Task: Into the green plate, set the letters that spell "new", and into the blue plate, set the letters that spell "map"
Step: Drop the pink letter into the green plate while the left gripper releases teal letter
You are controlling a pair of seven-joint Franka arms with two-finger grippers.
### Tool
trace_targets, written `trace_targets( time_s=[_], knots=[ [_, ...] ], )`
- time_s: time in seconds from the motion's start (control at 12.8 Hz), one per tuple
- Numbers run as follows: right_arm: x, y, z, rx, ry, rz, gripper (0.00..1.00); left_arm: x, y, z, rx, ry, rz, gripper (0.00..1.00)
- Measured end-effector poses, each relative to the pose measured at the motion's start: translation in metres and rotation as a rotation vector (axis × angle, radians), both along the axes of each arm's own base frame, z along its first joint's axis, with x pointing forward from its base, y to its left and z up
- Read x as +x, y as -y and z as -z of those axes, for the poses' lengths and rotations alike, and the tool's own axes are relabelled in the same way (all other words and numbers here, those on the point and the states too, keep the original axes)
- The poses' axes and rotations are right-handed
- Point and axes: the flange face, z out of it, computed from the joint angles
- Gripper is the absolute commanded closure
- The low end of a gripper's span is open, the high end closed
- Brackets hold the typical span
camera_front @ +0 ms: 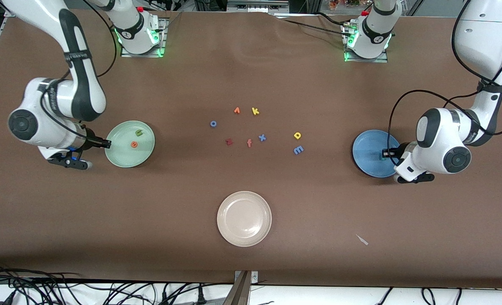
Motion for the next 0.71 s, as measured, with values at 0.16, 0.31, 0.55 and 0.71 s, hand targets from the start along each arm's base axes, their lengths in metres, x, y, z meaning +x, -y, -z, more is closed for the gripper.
trace_targets(
  time_s=[0.16,0.31,0.55,0.71],
  knots=[
    [-0.021,0.004,0.038,-0.02,-0.006,-0.002,0.76,0.005,0.006,-0.006,-0.005,0.016,0.008,0.0],
    [-0.024,0.0,0.043,-0.022,-0.01,-0.01,0.0,0.011,0.023,-0.015,-0.019,0.036,0.025,0.0],
    [-0.019,-0.007,0.033,-0.015,0.007,-0.021,0.0,0.011,0.075,-0.04,-0.051,0.057,-0.009,0.0],
    [-0.007,-0.014,0.011,0.001,0.007,-0.027,0.0,0.004,0.122,-0.063,-0.06,0.061,-0.054,0.0]
  ],
)
